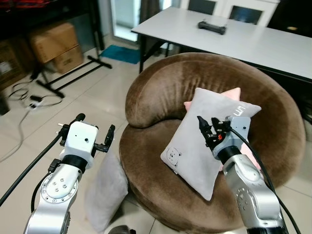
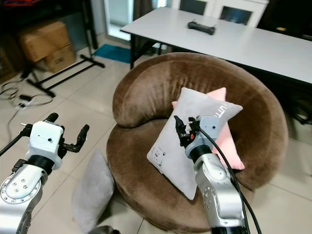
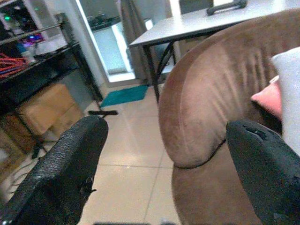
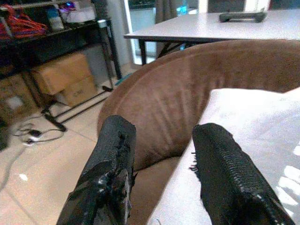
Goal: Move the pillow to the sofa from floor
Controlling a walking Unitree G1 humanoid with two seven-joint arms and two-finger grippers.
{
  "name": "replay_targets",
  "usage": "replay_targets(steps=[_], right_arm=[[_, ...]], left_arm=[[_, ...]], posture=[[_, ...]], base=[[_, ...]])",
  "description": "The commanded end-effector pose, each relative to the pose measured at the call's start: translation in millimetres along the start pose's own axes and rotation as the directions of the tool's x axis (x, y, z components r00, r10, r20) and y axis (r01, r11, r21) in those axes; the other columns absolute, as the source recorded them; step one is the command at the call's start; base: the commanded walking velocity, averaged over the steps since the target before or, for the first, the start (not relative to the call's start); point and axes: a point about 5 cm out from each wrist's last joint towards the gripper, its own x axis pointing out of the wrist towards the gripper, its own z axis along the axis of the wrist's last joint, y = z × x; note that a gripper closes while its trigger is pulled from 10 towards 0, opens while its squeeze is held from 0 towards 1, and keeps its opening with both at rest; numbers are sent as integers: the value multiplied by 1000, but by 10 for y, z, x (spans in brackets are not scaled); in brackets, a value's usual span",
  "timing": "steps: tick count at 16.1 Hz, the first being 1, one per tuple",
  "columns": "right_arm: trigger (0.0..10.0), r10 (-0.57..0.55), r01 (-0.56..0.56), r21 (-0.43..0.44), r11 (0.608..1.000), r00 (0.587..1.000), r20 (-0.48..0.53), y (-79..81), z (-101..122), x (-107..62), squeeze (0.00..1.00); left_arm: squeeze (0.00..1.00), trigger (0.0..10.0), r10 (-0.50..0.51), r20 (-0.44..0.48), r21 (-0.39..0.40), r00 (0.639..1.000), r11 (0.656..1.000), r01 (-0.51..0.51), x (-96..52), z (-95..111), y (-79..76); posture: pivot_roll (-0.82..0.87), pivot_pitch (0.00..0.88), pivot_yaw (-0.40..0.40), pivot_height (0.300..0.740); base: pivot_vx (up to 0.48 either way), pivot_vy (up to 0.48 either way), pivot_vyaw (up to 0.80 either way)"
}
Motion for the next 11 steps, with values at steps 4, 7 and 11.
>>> replay_targets(steps=[4,7,11], right_arm=[[10000,3,-4,-22,1000,999,-36,-4,17,-42,0],[10000,5,-7,-35,999,999,-44,-3,27,-44,0],[10000,10,-12,-37,999,999,-51,6,37,-34,0]], left_arm=[[0,10000,11,2,3,1000,1000,-11,-2,-8,-2],[0,10000,12,1,2,1000,1000,-13,7,-11,0],[0,10000,15,3,5,1000,1000,-15,21,-13,6]], posture=[[111,0,-49,740],[113,0,-50,740],[114,0,-50,740]], base=[[0,382,0],[0,379,0],[0,381,0]])
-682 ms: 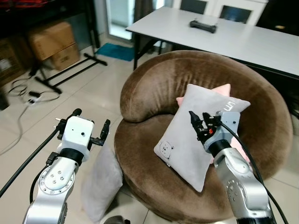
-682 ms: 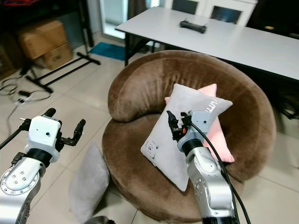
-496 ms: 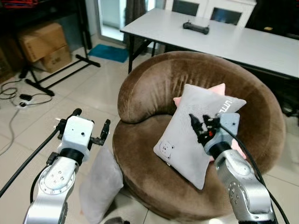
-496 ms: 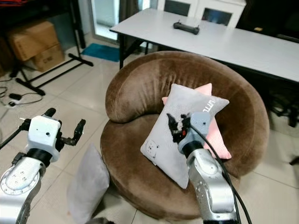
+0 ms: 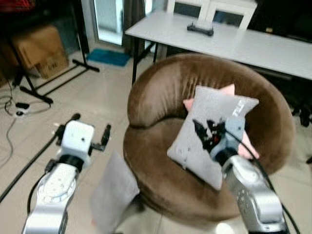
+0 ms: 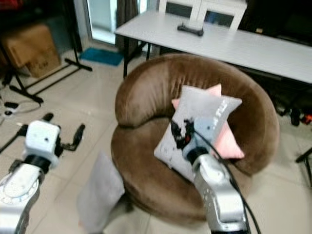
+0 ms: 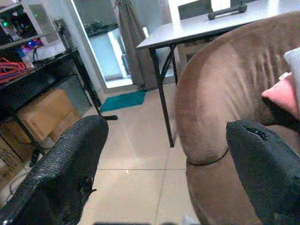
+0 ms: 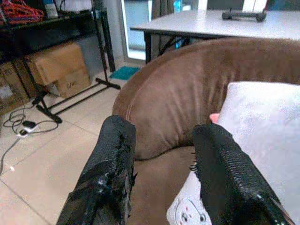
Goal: Move the pillow to the sofa from floor
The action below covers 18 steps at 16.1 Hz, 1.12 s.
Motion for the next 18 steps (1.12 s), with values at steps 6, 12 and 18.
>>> replay_targets(steps=[6,12,18], right_arm=[[10000,-26,25,-12,1000,999,-30,-66,-33,-7,0],[10000,-109,110,33,993,993,-35,-73,-112,2,0],[10000,-263,263,8,965,965,-23,-248,-176,-73,0]], left_arm=[[0,10000,-7,14,-5,1000,1000,7,33,20,-26],[0,10000,15,3,-10,1000,1000,-15,74,10,10],[0,10000,23,5,-16,1000,1000,-23,74,10,62]], posture=[[115,0,-47,740],[112,0,-40,740],[108,0,-34,740]], base=[[0,315,216],[0,0,531],[138,0,0]])
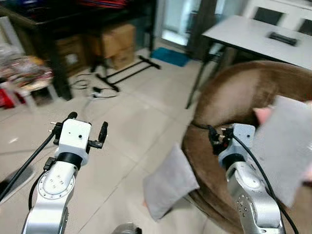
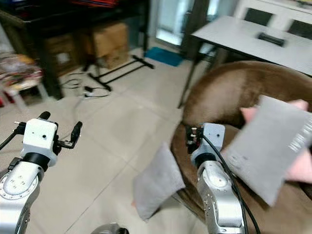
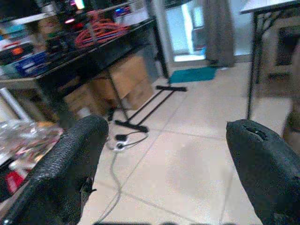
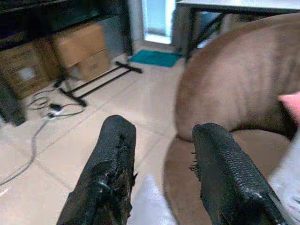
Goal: Move the pillow to the sofa from floor
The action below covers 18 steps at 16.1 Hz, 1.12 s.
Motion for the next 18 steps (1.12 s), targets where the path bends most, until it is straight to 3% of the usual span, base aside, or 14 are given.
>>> replay_targets(steps=[1,2,7,14,18], right_arm=[[10000,-19,19,-2,1000,999,38,-32,70,3,0],[10000,-16,15,27,1000,999,31,-20,68,18,0],[10000,23,-23,-12,1000,998,55,46,113,35,0],[10000,10,-10,8,1000,999,51,21,121,63,0],[10000,0,1,-7,1000,998,57,-24,136,78,0]], left_arm=[[0,10000,-11,18,-1,1000,1000,11,29,42,3],[0,10000,-15,21,-1,1000,1000,15,41,49,0],[0,10000,-22,25,0,999,1000,22,56,61,-7],[0,10000,-30,28,1,999,1000,30,69,66,-9],[0,10000,-35,33,1,999,999,35,87,74,-34]], posture=[[108,0,-33,740],[107,0,-31,740],[111,0,-37,740],[109,0,-37,740],[100,0,-37,740]], base=[[292,0,0],[296,0,-800],[295,0,0],[295,0,0],[296,0,-400]])
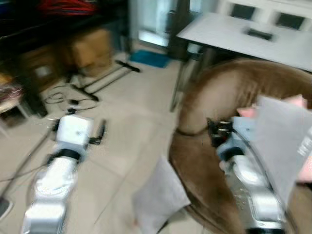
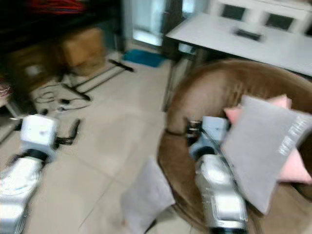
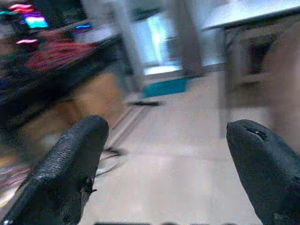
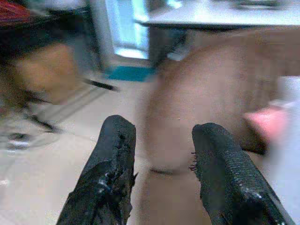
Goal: Move the pillow to the sofa from floor
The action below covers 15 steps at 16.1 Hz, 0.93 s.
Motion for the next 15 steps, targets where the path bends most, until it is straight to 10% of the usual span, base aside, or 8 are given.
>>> replay_targets(steps=[1,15], right_arm=[[10000,49,-49,20,999,999,21,121,54,18,0],[10000,152,-151,87,985,988,-3,231,25,7,0]], left_arm=[[0,10000,21,-13,19,1000,1000,-21,-33,-31,72],[0,10000,71,-9,54,997,996,-70,-43,-61,116]], posture=[[98,0,-35,740],[106,0,-45,675]], base=[[292,0,0],[38,0,0]])
